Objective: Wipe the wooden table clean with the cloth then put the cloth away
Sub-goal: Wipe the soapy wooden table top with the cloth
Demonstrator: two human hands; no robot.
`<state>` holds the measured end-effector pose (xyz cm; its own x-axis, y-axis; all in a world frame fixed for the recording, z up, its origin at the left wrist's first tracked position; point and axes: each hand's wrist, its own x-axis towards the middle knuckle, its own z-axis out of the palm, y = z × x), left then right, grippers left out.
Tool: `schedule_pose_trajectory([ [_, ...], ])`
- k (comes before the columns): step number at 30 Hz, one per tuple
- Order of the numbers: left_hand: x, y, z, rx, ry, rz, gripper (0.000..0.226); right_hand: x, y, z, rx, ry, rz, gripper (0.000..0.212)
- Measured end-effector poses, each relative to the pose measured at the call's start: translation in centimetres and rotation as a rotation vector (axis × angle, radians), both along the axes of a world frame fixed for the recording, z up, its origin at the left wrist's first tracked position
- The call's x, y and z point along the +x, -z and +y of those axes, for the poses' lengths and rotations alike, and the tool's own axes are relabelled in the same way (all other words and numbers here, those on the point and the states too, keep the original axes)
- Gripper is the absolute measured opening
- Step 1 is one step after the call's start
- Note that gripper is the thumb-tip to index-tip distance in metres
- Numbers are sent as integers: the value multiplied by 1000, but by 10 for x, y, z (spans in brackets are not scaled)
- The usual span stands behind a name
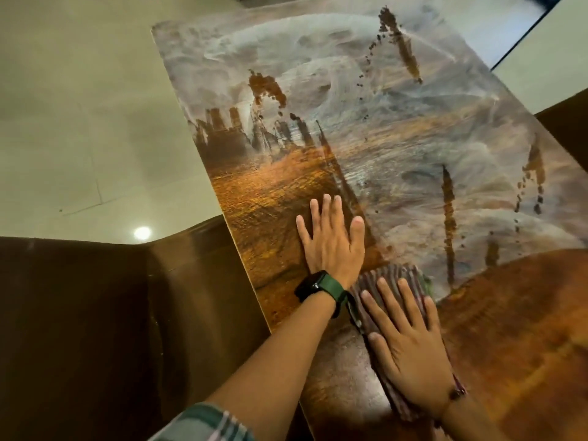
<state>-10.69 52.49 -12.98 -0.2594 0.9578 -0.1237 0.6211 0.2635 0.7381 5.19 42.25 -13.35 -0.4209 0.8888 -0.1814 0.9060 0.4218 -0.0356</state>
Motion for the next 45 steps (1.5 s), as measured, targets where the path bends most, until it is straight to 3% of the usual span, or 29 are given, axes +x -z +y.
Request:
schedule_pose_trajectory([
  [5,6,9,-1,96,40,98,95,5,0,14,-31,-19,5,54],
  [9,8,10,-1,100,145,108,81,-22,9,106,13,-22,14,56],
  [13,8,12,2,123,90,140,85,-65,15,201,22,-97,9,58],
  [19,10,12,2,119,62,131,81,-112,7,281,1,-29,88,51],
  [23,9,10,1,137,14,43,84,-92,7,236,-26,-10,84,56],
  [30,8,10,-2,191,83,11,85,25,4,24,1,-18,-1,55],
  [33,10,10,-2,186,140,24,86,32,5,15,-9,-19,-9,55],
  [38,11,13,-2,161,263,95,83,-1,11,107,22,-23,58,56],
  [45,11,12,0,150,236,105,81,-49,11,296,-7,121,84,52],
])
